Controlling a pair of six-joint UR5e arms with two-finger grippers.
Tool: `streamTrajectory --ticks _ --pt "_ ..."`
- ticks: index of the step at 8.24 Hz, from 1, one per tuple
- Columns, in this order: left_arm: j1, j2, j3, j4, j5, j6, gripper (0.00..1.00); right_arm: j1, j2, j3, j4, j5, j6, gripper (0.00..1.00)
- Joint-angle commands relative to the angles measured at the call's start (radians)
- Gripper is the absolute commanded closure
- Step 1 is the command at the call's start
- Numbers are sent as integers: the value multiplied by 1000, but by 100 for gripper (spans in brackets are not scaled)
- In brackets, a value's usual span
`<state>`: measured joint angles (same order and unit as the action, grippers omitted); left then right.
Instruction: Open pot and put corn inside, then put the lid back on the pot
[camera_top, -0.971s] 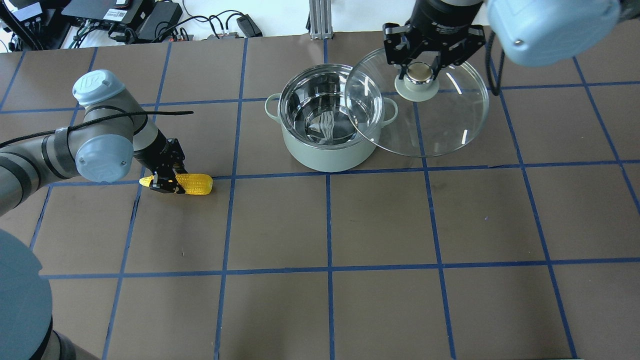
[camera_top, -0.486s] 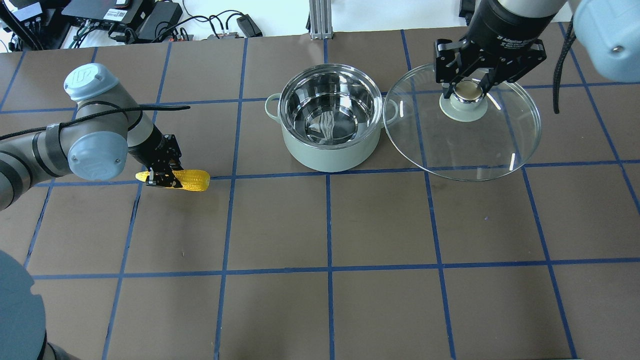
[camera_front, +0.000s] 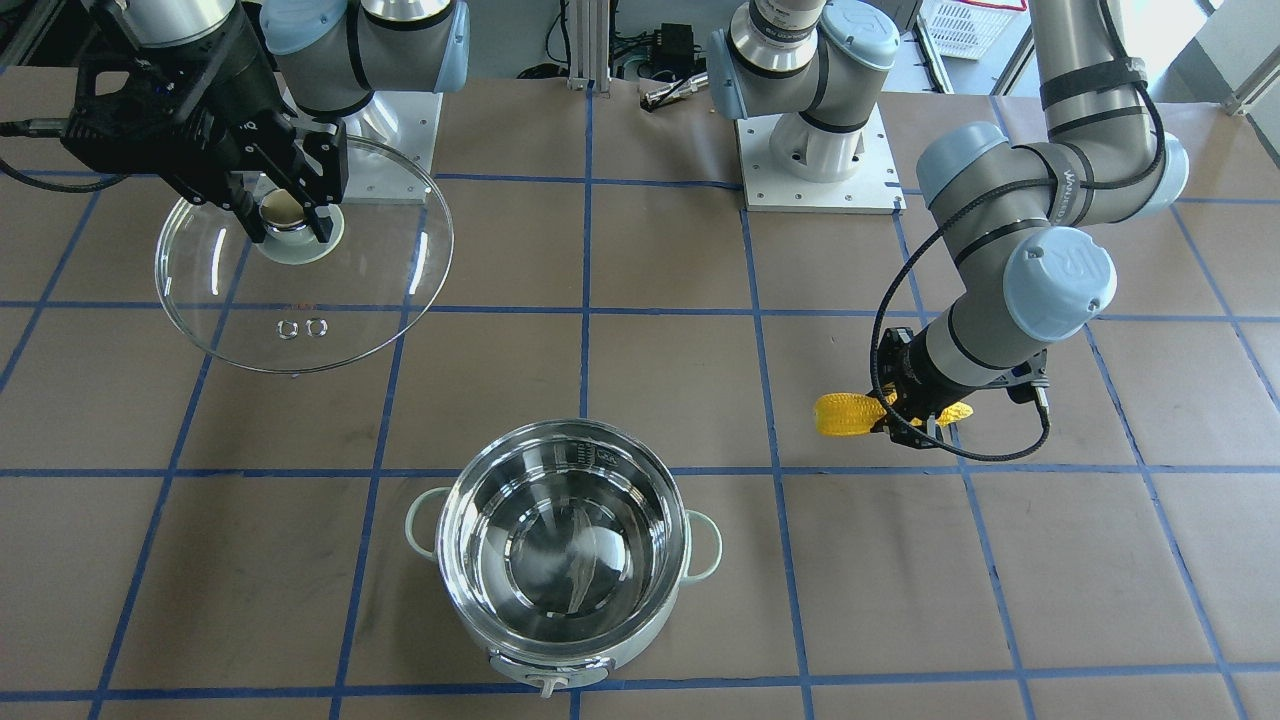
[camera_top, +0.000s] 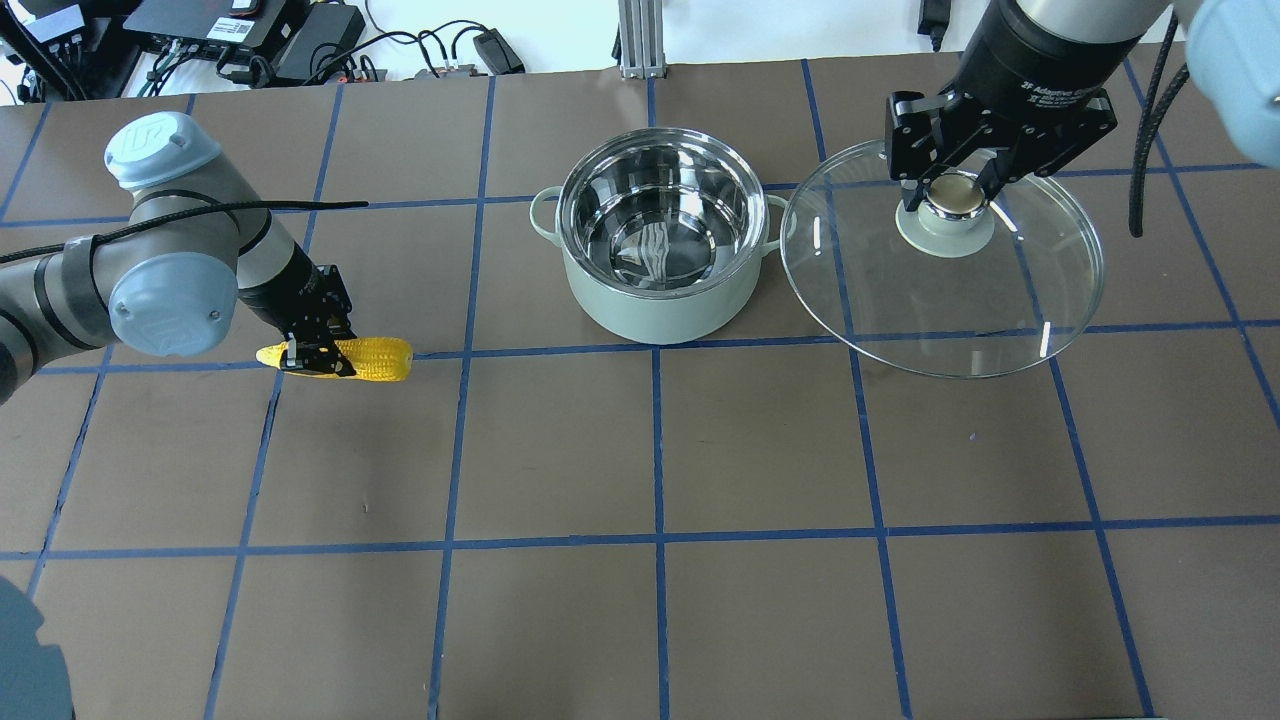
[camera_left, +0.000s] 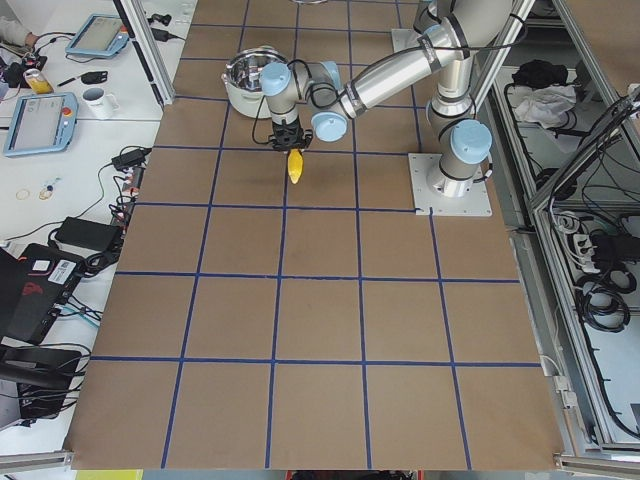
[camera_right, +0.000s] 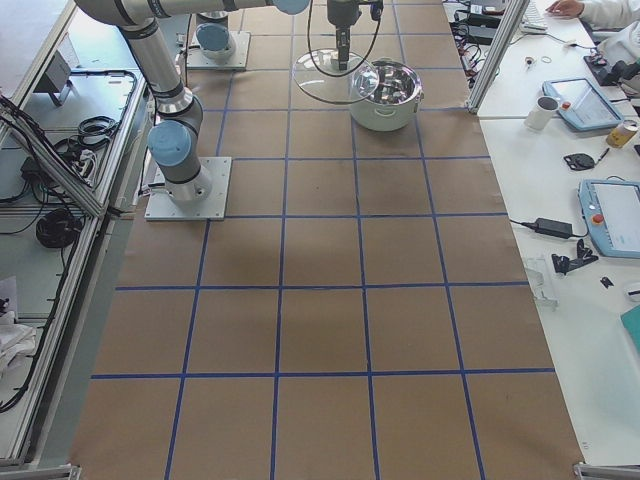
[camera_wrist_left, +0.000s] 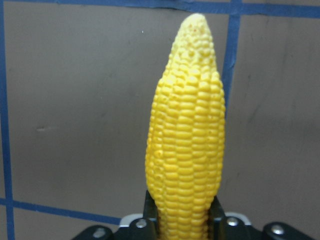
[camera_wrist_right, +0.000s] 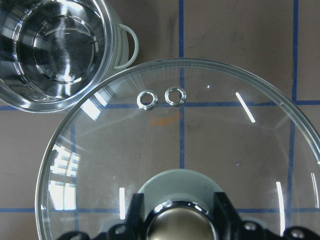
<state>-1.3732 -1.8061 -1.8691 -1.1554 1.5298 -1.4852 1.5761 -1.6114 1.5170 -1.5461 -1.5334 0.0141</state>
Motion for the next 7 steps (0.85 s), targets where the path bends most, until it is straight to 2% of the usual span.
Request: streamTrajectory --ticks 1,2,5,7 --pt "-148 14 97 -10 -81 -276 100 1 -1 0 -3 1 -3 76" --pt "-188 2 161 -10 -141 -364 100 1 -1 0 -3 1 -3 76" --pt "-221 -54 405 -166 -206 -432 100 2 -1 0 -6 1 -3 76" --pt "-324 -128 494 -155 -204 -563 100 1 -1 0 -8 2 -5 76"
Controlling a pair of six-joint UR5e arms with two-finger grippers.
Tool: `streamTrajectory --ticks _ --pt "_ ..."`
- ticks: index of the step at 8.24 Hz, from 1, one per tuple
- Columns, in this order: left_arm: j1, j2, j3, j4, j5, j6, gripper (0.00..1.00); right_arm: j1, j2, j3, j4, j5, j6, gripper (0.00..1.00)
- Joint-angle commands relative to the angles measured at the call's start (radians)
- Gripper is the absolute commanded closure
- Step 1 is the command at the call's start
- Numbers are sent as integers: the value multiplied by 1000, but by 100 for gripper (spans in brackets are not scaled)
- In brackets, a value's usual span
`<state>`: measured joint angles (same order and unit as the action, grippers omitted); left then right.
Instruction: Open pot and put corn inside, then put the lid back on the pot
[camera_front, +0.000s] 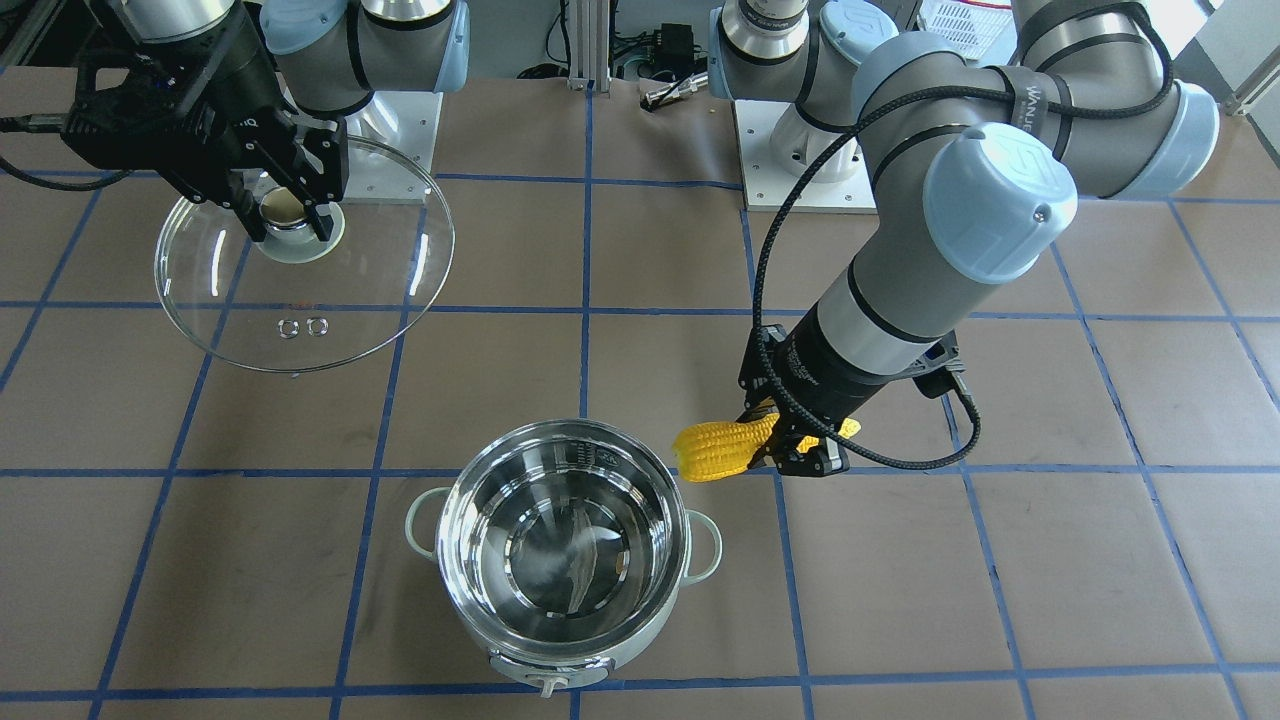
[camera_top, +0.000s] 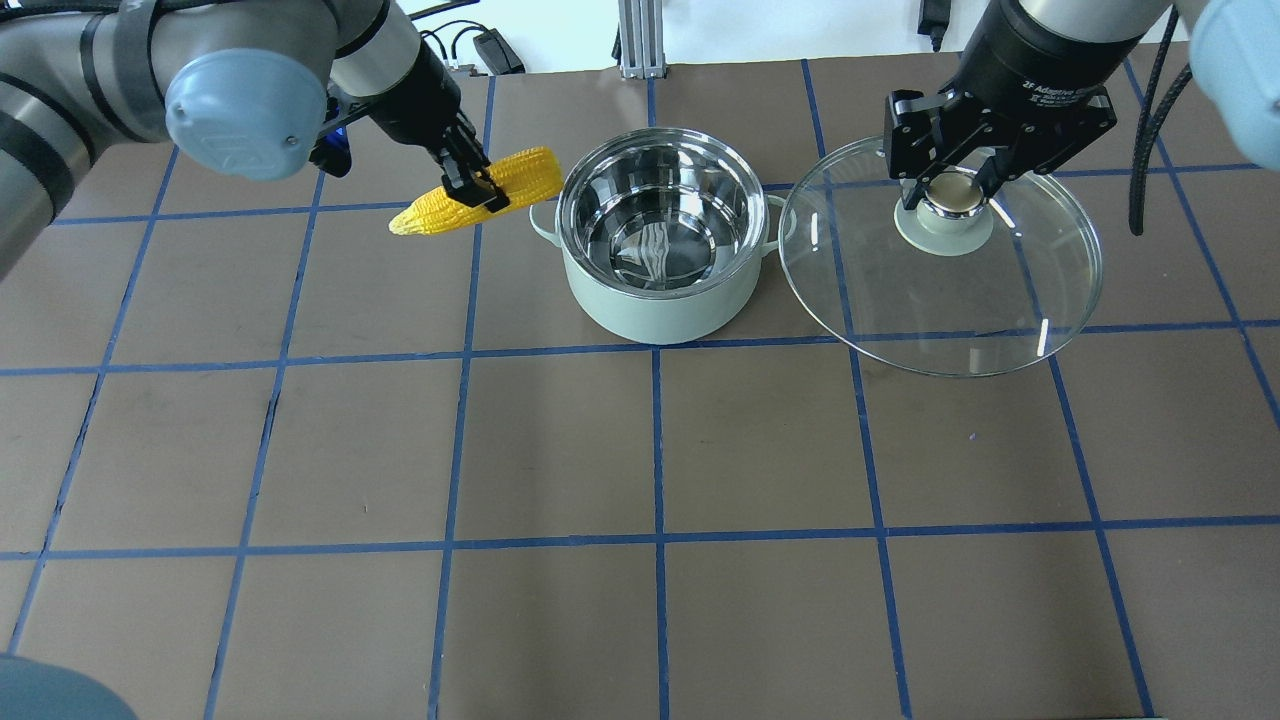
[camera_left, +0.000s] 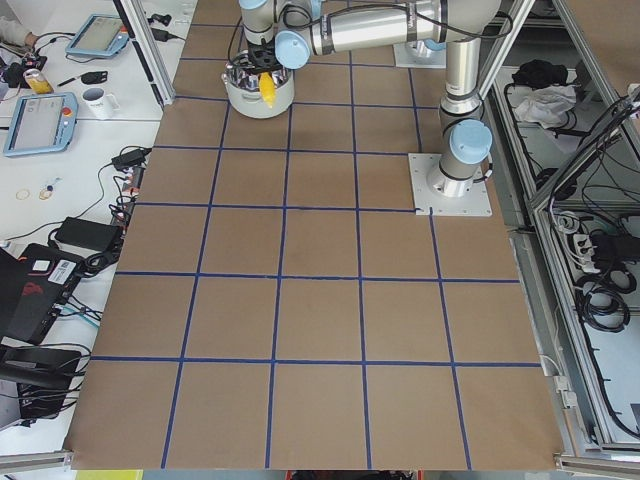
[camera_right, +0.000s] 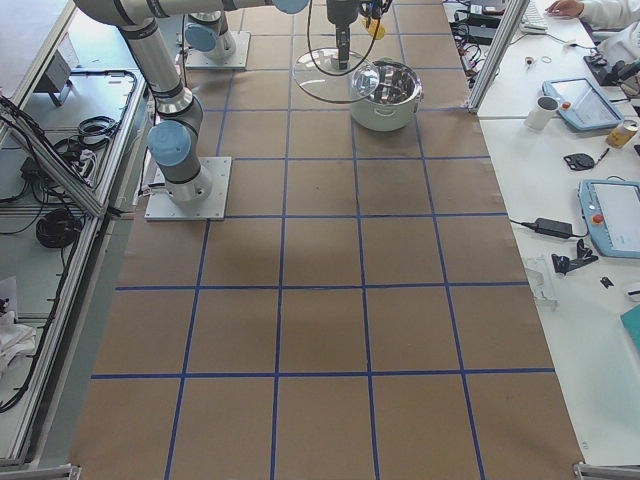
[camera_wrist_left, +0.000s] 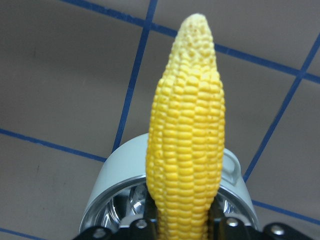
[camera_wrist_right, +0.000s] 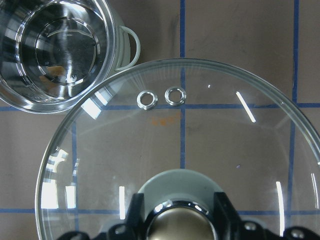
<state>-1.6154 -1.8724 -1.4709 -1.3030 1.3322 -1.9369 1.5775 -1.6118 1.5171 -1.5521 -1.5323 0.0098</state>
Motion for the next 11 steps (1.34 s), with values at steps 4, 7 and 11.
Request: streamTrajectory --ticks 4,7,11 --pt "-178 -207 257 -1 -8 -186 100 1 0 0 -2 1 1 77" --pt "-222 -255 253 143 -8 -192 100 -1 0 0 -2 1 1 77" --pt "-228 -269 251 146 -1 -122 100 1 0 0 -2 1 1 77"
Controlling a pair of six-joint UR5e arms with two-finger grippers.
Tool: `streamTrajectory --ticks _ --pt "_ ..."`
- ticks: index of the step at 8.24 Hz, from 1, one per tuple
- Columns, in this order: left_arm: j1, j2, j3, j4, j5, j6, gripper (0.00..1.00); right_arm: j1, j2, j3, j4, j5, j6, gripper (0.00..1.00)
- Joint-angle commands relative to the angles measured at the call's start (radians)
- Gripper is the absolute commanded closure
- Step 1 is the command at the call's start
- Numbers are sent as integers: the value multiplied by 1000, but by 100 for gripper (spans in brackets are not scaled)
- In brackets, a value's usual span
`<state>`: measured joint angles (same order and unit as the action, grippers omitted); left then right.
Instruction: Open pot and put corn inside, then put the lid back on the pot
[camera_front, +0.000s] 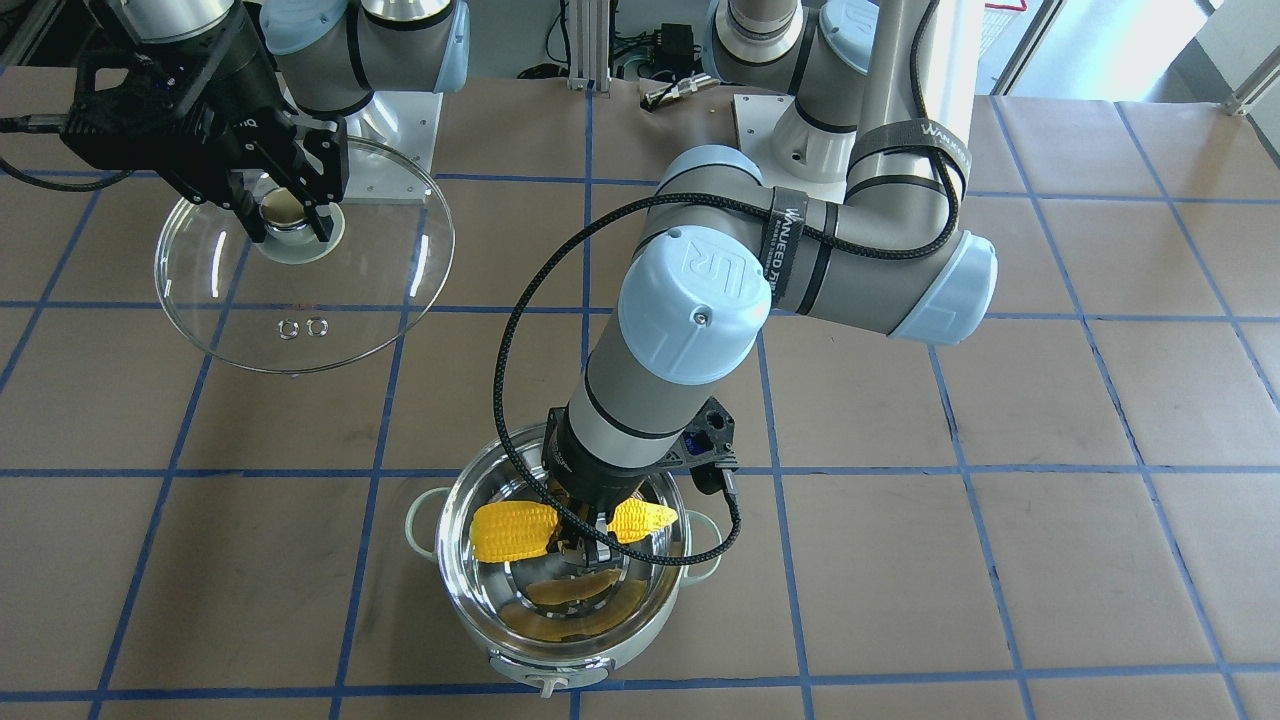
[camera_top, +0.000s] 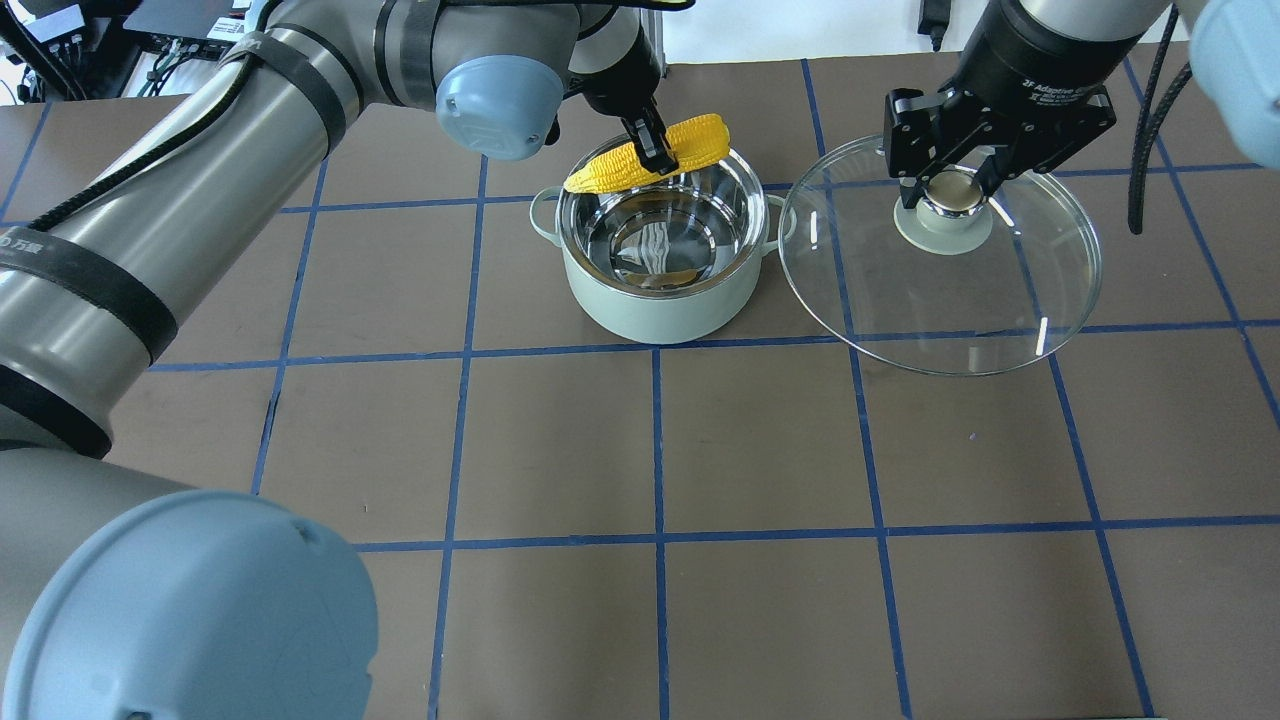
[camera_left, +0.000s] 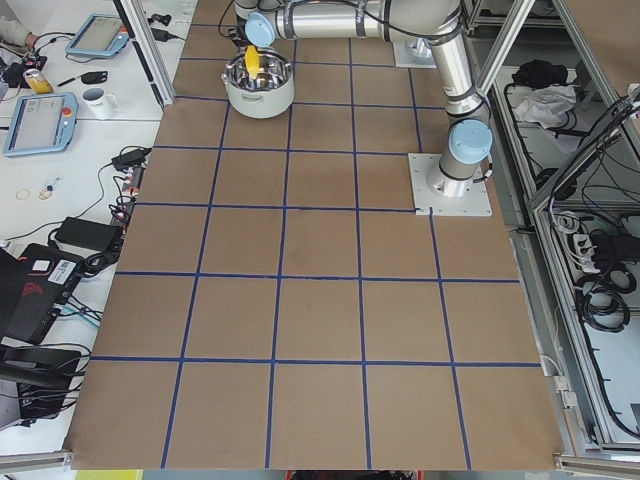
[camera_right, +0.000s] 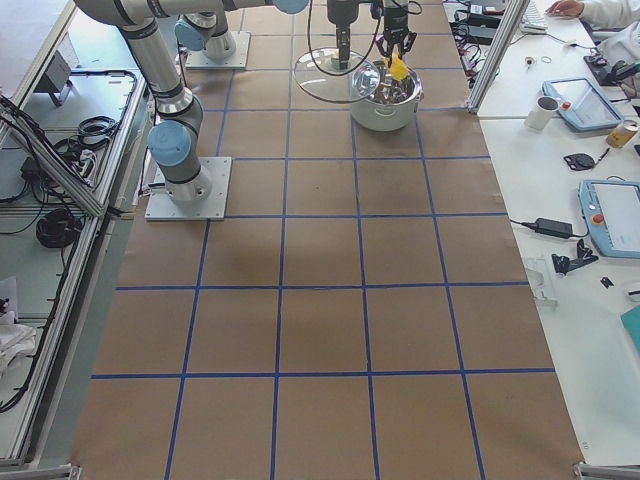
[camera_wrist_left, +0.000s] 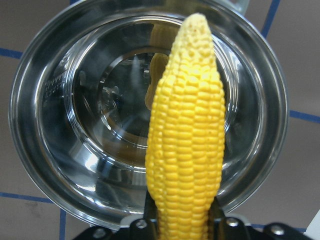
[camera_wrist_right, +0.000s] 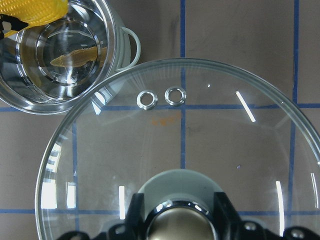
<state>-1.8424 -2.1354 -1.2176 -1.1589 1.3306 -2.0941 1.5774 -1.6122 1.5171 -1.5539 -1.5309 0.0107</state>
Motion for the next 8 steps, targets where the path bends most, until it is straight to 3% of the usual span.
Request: streamTrajectory --ticks 1,5,6,8 --pt "-1 -6 -3 2 1 37 99 -1 0 0 0 0 0 77" --pt "-1 -32 -32 1 -7 25 96 -1 0 0 2 0 0 78" --pt "-1 -32 -34 1 -7 25 88 1 0 0 0 0 0 78" --pt "-1 -43 -36 1 -8 39 58 1 0 0 0 0 0 78"
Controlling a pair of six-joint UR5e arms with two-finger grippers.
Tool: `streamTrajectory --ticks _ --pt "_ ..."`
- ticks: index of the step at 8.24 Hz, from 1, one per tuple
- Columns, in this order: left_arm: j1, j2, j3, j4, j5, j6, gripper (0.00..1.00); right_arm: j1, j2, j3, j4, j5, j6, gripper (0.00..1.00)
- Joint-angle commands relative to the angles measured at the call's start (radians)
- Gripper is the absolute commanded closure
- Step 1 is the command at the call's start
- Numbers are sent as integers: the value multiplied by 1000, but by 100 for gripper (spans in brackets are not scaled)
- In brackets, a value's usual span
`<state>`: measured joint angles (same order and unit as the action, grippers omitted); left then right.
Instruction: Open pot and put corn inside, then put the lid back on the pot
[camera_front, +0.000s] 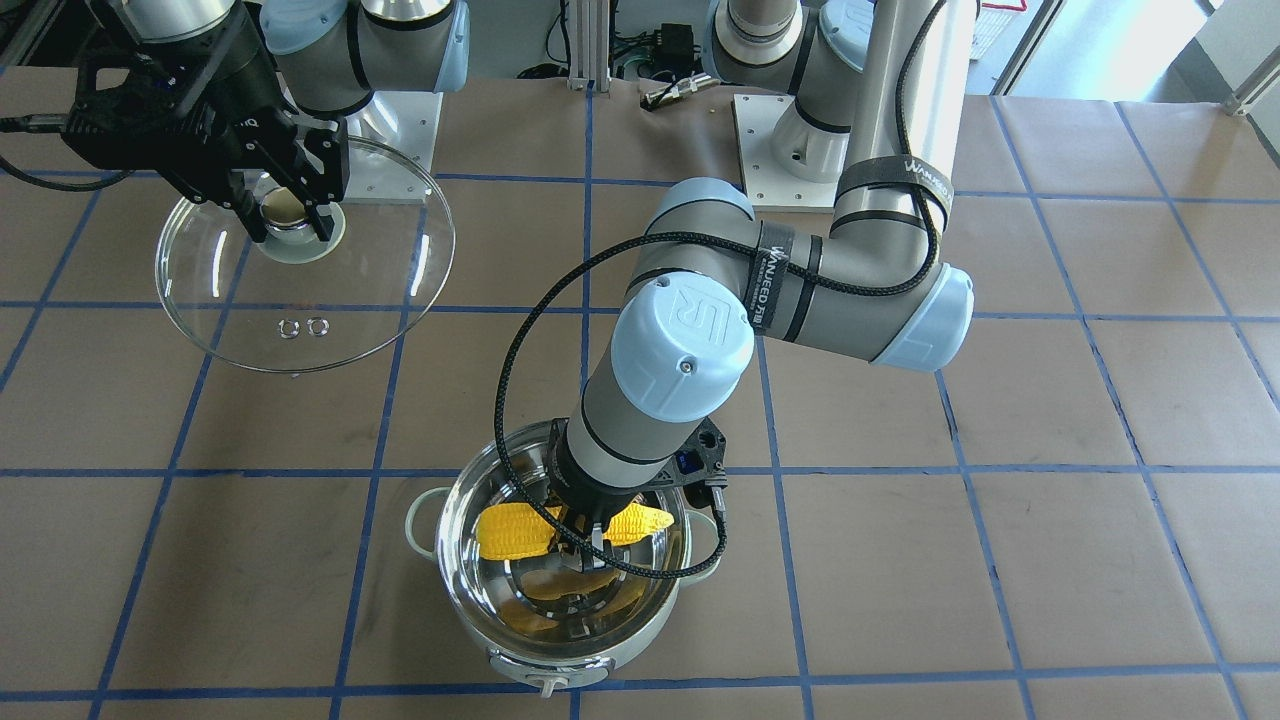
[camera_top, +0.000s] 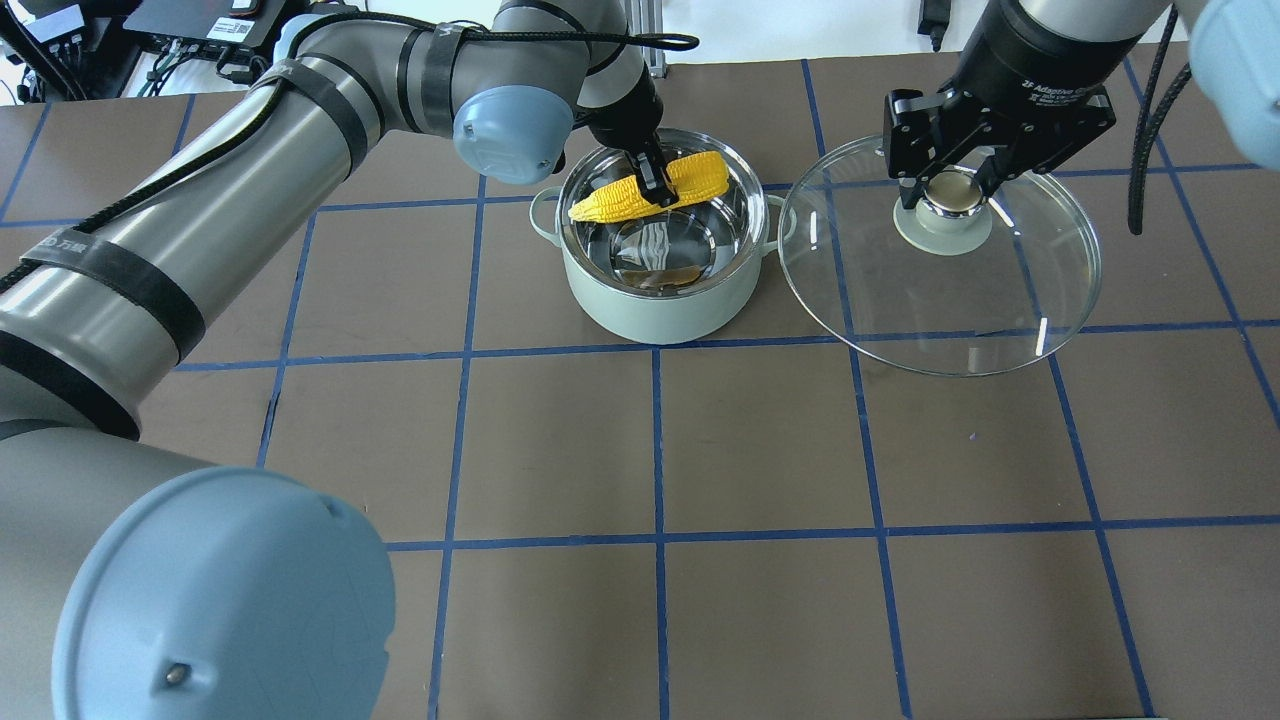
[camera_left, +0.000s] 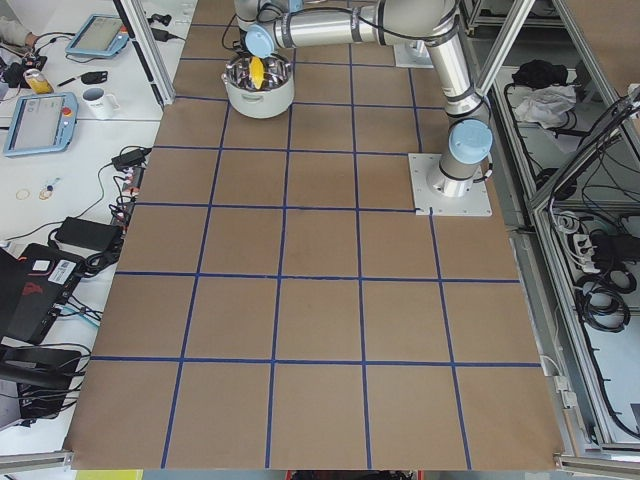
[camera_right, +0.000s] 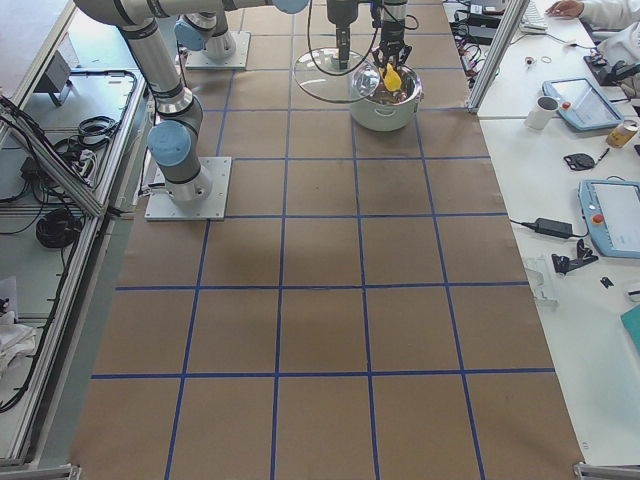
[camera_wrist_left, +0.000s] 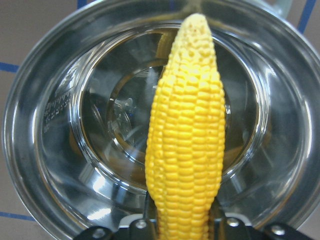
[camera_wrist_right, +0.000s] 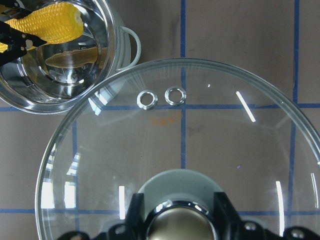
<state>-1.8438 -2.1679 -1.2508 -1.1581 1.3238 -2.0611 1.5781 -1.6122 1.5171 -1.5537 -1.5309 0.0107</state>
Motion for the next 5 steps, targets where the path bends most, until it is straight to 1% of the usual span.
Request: streamTrajectory --ticks 1,2,3,5 --pt "0 -16 -2 0 0 1 34 0 0 0 0 0 0 78" --pt "0 -18 -1 0 3 -11 7 0 0 0 0 0 0 78" --pt "0 -16 -1 1 3 -22 0 0 0 0 0 0 -2 78" --pt "0 -10 1 1 2 -31 0 0 2 0 -2 0 -2 78"
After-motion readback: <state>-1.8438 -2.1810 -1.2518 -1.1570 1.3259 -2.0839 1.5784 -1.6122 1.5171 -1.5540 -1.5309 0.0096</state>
